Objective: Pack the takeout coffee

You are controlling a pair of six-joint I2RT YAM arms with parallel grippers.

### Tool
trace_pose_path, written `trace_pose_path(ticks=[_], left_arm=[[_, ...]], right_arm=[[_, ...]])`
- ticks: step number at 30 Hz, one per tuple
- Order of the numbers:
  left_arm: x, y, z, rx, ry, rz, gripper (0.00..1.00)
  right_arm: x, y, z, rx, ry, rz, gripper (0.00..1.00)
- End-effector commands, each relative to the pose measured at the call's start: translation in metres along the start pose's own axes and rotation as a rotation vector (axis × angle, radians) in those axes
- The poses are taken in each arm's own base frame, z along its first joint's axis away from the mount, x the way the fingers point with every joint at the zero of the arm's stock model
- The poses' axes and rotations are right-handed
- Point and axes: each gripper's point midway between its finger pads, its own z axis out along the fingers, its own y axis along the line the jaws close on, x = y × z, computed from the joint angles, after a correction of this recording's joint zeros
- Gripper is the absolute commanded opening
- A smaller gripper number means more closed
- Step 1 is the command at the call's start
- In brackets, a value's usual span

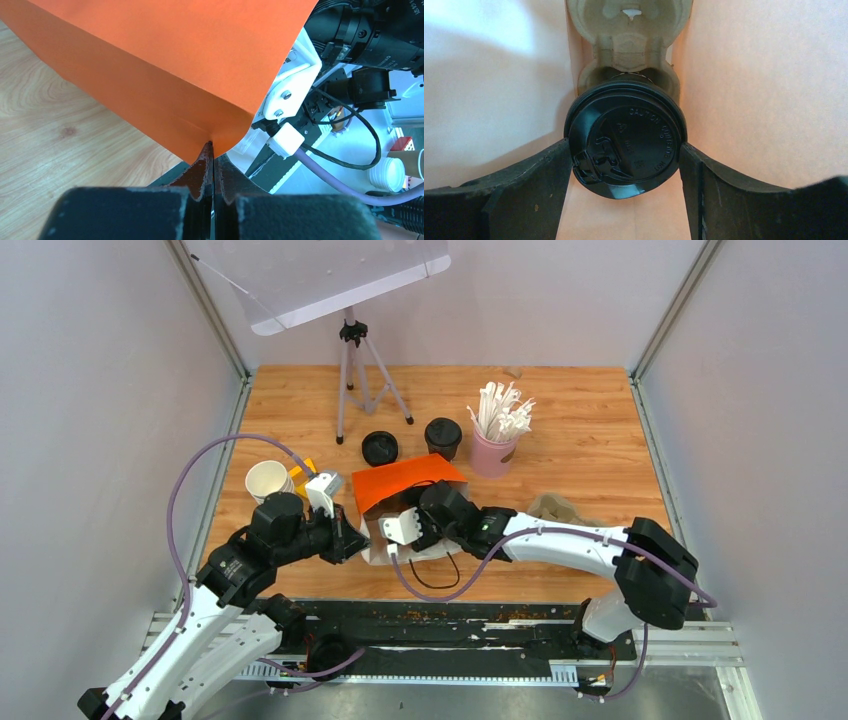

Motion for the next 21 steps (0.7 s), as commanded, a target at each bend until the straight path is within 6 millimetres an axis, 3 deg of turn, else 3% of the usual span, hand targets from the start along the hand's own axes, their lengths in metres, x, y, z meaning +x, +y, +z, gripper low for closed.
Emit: trace_pose_path(ticks=[1, 21], left_arm=[[-0.0033, -0.0106, -0.0008, 0.051, -0.01, 0.001, 0.0], [-0.0057, -0.0124, 0.0018, 0.059, -0.009, 0.005, 0.0]], right_arm=[[0.0147, 0.0145, 0.0098, -0.05, 0.044, -0.006, 0.74], [0.0202, 0.0223, 0.0178, -0.085, 0.052, 0.003, 0.74]])
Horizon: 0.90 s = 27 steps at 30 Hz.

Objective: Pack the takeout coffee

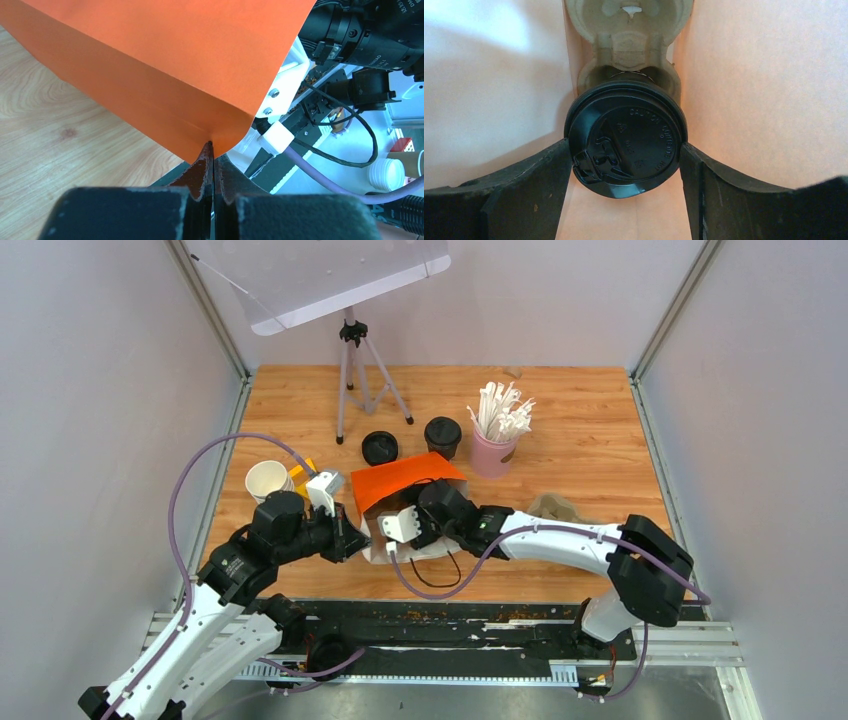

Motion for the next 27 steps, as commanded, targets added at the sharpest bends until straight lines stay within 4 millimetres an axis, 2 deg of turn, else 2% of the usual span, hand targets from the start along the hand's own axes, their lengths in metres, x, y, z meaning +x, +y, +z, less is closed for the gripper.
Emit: trace_pose_path(ticks=[1, 5, 11, 27], left_arm=[[-0.005, -0.013, 0.0, 0.059, -0.012, 0.007, 0.0], [-0.006, -0.013, -0.001, 0.059, -0.015, 0.008, 0.0], [-0.006, -0.013, -0.001, 0.057, -0.015, 0.01, 0.0], [-0.01, -0.011, 0.001, 0.041, -0.014, 0.007, 0.0]], right_arm=[[0.017, 0.023, 0.01, -0.09, 0.051, 0.006, 0.74], [0.016, 0.02, 0.009, -0.09, 0.052, 0.008, 0.77], [0.012, 0.006, 0.002, -0.075, 0.057, 0.017, 0.81], [0.006, 0.004, -0.016, -0.112, 0.049, 0.002, 0.88]])
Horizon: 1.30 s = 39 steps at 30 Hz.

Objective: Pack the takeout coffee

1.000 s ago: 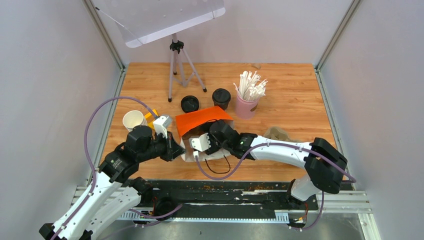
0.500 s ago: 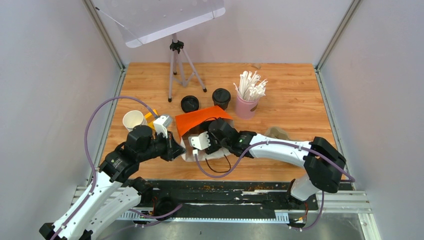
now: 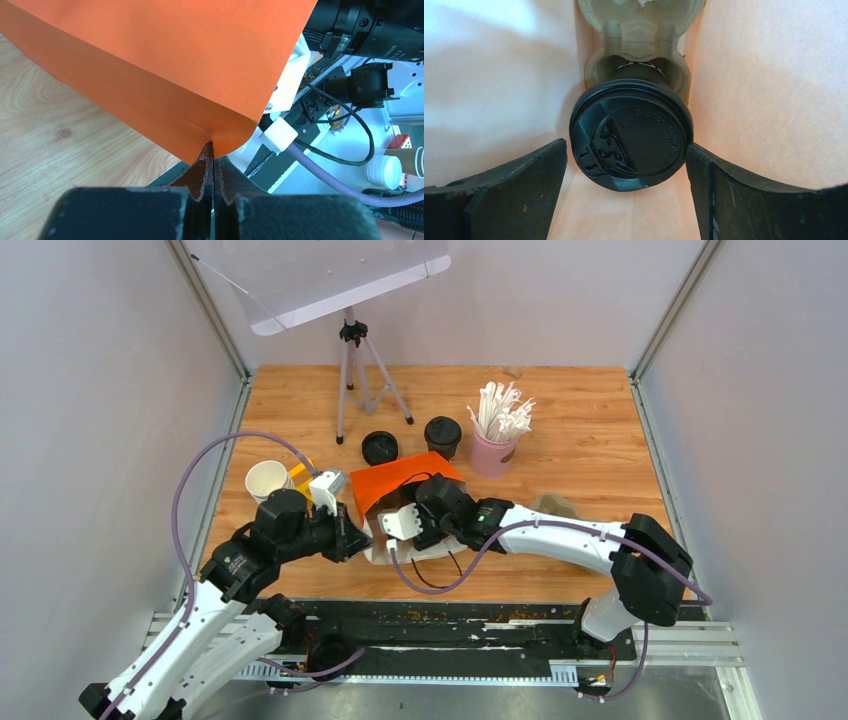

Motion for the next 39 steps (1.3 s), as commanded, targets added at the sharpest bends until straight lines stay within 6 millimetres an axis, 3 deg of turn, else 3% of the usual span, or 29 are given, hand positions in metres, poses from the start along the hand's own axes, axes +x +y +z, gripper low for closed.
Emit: trace_pose_path(ticks=[1, 8, 21, 28, 34, 39], left_arm=[[-0.011, -0.01, -0.002, 0.035, -0.029, 0.011, 0.0], [-0.014, -0.012, 0.0, 0.038, -0.027, 0.011, 0.0], [-0.014, -0.014, -0.001, 0.044, -0.027, 0.008, 0.0], [-0.013, -0.014, -0.002, 0.045, -0.029, 0.006, 0.0], [-0.013, -0.014, -0.003, 0.047, -0.031, 0.002, 0.0], [-0.011, -0.014, -0.003, 0.047, -0.027, -0.003, 0.0]], right_arm=[[0.001, 0.006, -0.011, -0.049, 0.009, 0.009, 0.89], [0.002, 0.003, -0.02, -0.06, 0.02, 0.002, 0.9], [-0.005, -0.005, -0.039, -0.07, 0.004, 0.049, 0.83], [-0.007, -0.008, -0.046, -0.061, -0.013, 0.075, 0.71], [-0.014, -0.006, -0.048, -0.074, -0.047, 0.112, 0.47], [-0.018, -0.007, -0.045, -0.064, -0.071, 0.146, 0.4]])
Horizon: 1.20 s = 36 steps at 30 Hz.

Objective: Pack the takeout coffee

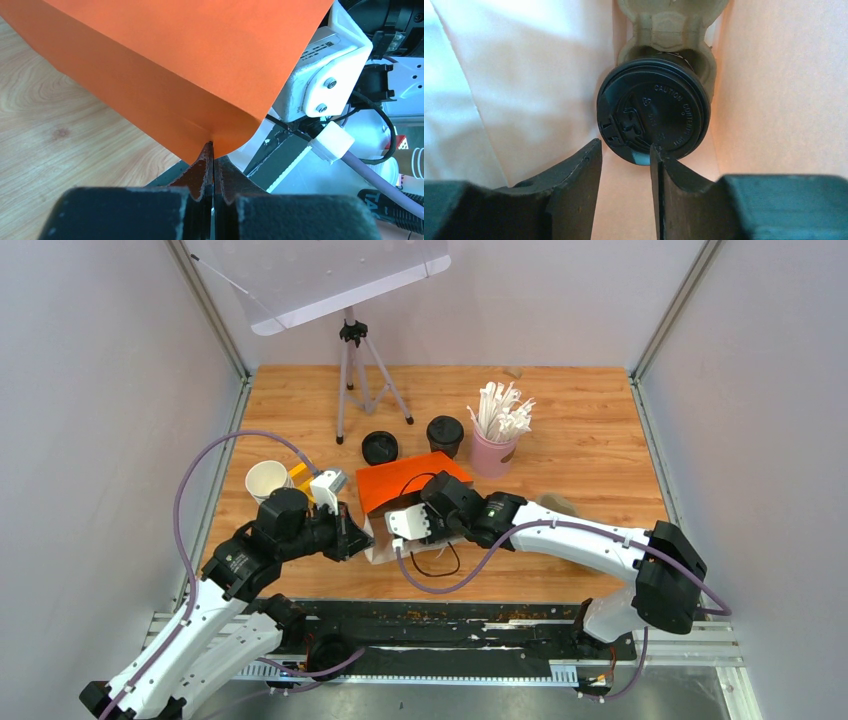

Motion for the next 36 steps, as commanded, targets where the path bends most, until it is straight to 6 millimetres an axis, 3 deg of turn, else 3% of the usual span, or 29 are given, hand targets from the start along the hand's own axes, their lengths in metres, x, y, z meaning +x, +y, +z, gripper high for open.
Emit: trace_pose_path(ticks=[1, 11, 36], left_arm=[[-0.011, -0.014, -0.005, 0.047, -0.035, 0.007, 0.0], [-0.011, -0.014, -0.005, 0.051, -0.033, 0.007, 0.0], [-0.013, -0.017, -0.007, 0.063, -0.049, 0.0, 0.0]], right_arm=[[-0.022, -0.021, -0.015, 0.064, -0.097, 0.064, 0.37], [-0.026, -0.031, -0.01, 0.134, -0.14, 0.121, 0.26], [-0.015, -0.036, 0.022, 0.208, -0.138, 0.151, 0.24]])
